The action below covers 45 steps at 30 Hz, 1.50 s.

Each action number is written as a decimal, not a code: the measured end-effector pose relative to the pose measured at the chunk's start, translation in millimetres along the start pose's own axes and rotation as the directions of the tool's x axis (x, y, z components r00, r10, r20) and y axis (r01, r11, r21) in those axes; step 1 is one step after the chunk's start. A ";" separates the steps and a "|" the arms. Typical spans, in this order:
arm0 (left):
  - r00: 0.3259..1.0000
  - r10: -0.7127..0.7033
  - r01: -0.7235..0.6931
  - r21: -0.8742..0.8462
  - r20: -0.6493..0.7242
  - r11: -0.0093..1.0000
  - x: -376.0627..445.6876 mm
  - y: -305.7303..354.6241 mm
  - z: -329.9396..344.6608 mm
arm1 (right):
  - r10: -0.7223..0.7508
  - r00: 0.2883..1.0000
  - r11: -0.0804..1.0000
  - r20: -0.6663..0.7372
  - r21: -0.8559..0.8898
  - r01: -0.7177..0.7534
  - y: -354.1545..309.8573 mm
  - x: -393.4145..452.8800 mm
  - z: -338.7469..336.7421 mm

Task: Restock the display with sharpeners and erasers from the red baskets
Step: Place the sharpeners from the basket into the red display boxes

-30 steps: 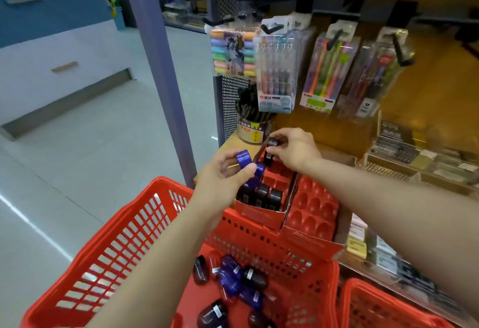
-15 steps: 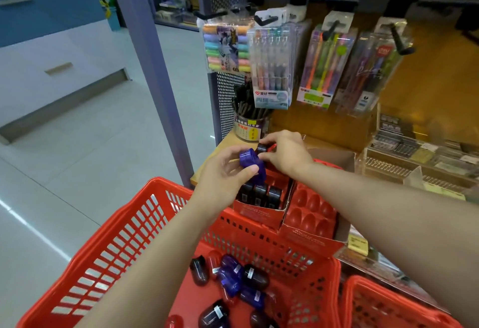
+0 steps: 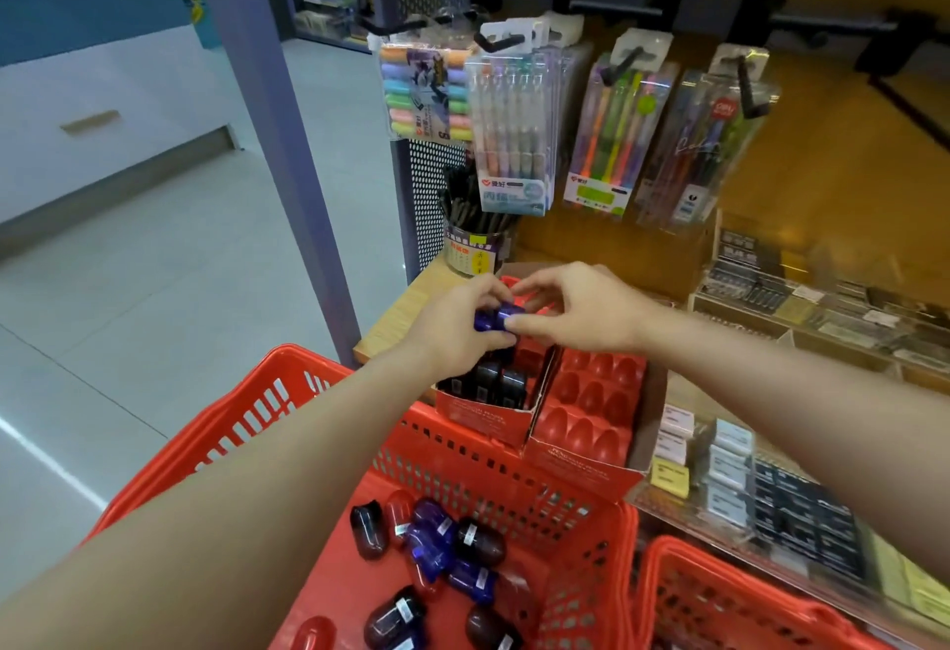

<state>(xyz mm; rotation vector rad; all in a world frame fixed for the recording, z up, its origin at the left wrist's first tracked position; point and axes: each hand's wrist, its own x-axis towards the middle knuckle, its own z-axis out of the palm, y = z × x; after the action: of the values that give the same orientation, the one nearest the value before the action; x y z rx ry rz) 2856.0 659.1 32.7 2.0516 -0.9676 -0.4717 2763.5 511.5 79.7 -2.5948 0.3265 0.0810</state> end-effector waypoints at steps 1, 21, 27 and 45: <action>1.000 -0.007 0.007 0.010 0.007 1.000 -0.4 -1.5 1.5 | 0.004 1.000 1.000 0.003 -0.004 -0.004 0.5 -0.8 4.6; 0.999 -0.005 0.022 0.354 -0.050 0.935 -1.0 -7.3 -13.1 | 0.097 0.993 0.981 -0.071 -0.159 -0.107 -18.1 4.2 35.5; 0.965 0.121 -0.060 0.249 -0.235 0.967 -69.1 -9.9 -35.8 | -0.102 0.894 0.994 -0.437 -0.018 0.105 -60.4 -42.9 39.0; 0.661 -0.600 0.290 0.584 0.451 0.758 -193.5 -177.3 54.4 | 0.094 0.835 0.970 0.542 -0.238 0.045 -10.7 -117.1 308.6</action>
<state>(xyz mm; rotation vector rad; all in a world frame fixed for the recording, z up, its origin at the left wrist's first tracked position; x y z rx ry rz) 2783.1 849.0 -141.9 2.6774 -0.9688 -1.3863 2654.3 701.3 -167.5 -2.6541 0.1388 0.9148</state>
